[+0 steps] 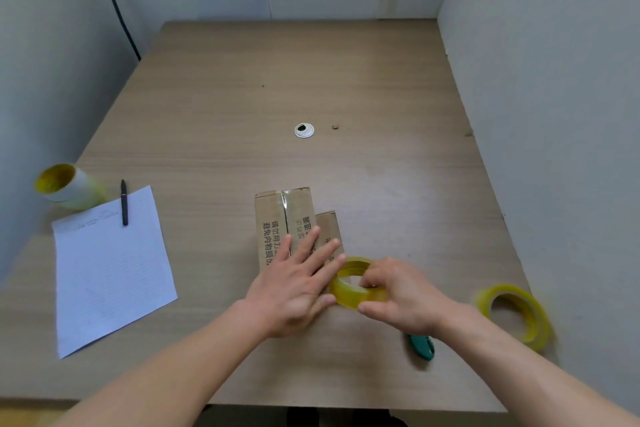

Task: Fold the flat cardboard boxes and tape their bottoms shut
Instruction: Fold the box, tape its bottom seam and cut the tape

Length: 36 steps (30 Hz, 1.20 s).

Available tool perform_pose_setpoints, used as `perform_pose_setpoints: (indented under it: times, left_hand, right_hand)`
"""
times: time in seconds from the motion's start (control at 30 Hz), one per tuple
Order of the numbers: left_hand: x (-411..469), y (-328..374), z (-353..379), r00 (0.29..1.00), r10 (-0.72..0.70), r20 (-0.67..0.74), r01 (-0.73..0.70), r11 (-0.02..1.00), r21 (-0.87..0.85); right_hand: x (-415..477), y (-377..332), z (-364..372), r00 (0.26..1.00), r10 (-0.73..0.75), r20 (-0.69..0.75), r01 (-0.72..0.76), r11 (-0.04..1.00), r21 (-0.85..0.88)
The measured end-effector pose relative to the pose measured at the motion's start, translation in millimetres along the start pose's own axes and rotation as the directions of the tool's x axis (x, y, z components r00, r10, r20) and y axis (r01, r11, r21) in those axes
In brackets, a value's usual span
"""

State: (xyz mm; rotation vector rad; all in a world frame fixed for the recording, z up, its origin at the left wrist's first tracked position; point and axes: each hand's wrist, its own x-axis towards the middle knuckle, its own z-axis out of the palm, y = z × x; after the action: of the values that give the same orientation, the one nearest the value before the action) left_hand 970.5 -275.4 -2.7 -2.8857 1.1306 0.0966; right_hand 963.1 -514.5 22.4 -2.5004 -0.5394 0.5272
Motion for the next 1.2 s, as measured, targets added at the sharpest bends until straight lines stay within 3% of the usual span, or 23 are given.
perform_pose_setpoints:
  times: [0.13,0.3,0.53,0.7,0.83,0.9,0.93,1.0,1.03,1.07,1.1,1.13,1.2]
  left_hand:
    - [7,-4,-9,0.998,-0.061,-0.004,0.060,0.989,-0.136]
    - [23,-1,-12,0.994,-0.097,-0.055,0.084,0.976,-0.200]
    - [64,1,-50,0.932,-0.180,0.314,0.258,0.939,-0.227]
    - [85,0,-59,0.863,-0.300,0.407,0.425,0.865,-0.265]
    - [88,4,-52,0.847,-0.403,0.347,0.520,0.764,-0.381]
    - [85,3,-46,0.850,-0.418,0.320,0.522,0.747,-0.411]
    - [84,3,-43,0.850,-0.421,0.317,0.525,0.735,-0.429]
    - [84,4,-42,0.844,-0.429,0.320,0.535,0.702,-0.470]
    - [84,4,-42,0.841,-0.434,0.322,0.541,0.687,-0.485]
    - [85,4,-42,0.839,-0.439,0.321,0.544,0.679,-0.493]
    - [85,4,-42,0.838,-0.445,0.317,0.546,0.676,-0.494]
    - [85,4,-42,0.837,-0.448,0.314,0.548,0.675,-0.494]
    - [85,5,-42,0.838,-0.446,0.314,0.545,0.678,-0.494]
  right_hand:
    - [3,3,-15,0.993,0.069,0.092,-0.071,0.997,0.023]
    - [17,1,-32,1.000,-0.007,-0.005,0.005,0.945,-0.328]
    - [32,-8,-37,0.956,-0.244,-0.161,0.147,0.876,-0.459]
    - [37,-10,-30,0.919,-0.262,-0.294,0.097,0.874,-0.476]
    - [27,-5,-18,0.892,-0.208,-0.401,0.040,0.921,-0.388]
    - [13,-5,-10,0.824,-0.215,-0.523,0.060,0.953,-0.297]
    - [3,-3,-3,0.762,-0.173,-0.625,0.053,0.977,-0.206]
    - [-21,3,15,0.577,0.114,-0.808,-0.056,0.993,0.101]
    - [-33,7,26,0.476,0.306,-0.825,-0.152,0.952,0.266]
    - [-43,13,38,0.420,0.479,-0.770,-0.276,0.876,0.394]
    - [-51,21,52,0.441,0.617,-0.652,-0.433,0.783,0.447]
    - [-57,27,68,0.502,0.709,-0.496,-0.598,0.698,0.393]
    - [-68,36,95,0.595,0.759,-0.266,-0.747,0.644,0.167]
